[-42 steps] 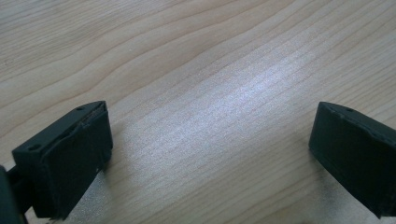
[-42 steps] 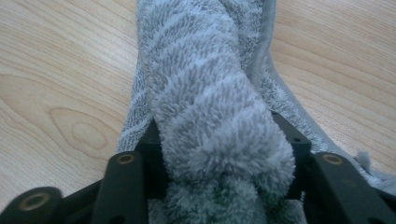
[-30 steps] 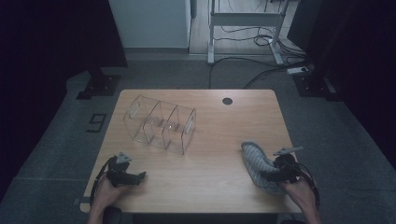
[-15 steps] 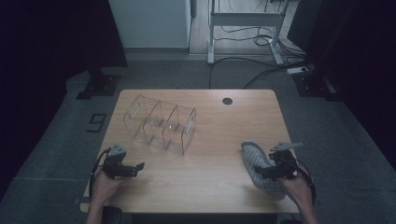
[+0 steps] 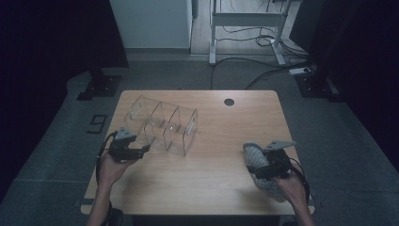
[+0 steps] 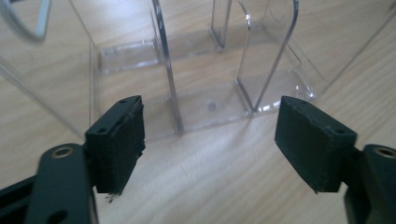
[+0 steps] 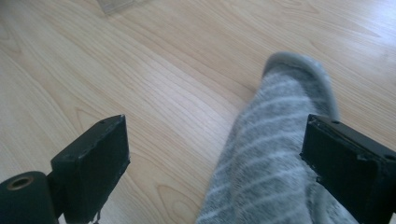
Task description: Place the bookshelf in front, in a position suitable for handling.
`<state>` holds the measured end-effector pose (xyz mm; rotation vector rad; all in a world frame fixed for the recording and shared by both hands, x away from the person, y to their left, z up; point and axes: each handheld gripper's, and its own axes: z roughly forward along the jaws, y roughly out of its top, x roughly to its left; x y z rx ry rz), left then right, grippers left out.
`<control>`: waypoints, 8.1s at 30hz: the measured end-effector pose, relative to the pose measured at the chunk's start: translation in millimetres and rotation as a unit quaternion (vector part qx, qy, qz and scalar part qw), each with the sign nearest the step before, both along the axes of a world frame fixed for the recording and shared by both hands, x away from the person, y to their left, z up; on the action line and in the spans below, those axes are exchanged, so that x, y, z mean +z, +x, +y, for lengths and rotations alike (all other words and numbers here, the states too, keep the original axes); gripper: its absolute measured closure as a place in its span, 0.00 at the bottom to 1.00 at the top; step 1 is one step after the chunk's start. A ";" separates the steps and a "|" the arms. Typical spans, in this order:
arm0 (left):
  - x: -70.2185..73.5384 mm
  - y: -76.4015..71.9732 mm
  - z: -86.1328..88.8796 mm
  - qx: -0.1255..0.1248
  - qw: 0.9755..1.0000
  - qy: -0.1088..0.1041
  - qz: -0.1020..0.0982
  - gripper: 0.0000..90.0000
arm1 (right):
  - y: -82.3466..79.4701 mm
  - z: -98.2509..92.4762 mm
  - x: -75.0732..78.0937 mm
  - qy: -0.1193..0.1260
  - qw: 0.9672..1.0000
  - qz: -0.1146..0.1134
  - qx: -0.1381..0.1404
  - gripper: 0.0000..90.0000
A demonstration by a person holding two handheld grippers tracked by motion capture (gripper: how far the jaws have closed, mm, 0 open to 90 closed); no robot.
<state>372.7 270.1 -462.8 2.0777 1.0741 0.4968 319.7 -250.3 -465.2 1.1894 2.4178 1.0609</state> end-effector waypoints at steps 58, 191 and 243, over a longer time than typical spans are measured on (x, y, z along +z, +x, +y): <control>4.0 1.6 -59.0 -0.012 1.000 0.003 0.013 0.80 | 40.1 98.5 13.4 0.001 0.999 0.011 0.042 0.19; -6.0 -55.0 -42.7 -0.099 0.994 -0.027 -0.039 0.47 | 56.0 58.6 48.0 -0.037 0.999 0.005 0.016 0.44; -10.8 -68.0 -36.2 -0.078 0.994 -0.060 -0.038 0.49 | 10.6 -10.2 -61.8 -0.112 0.987 0.105 -0.043 0.14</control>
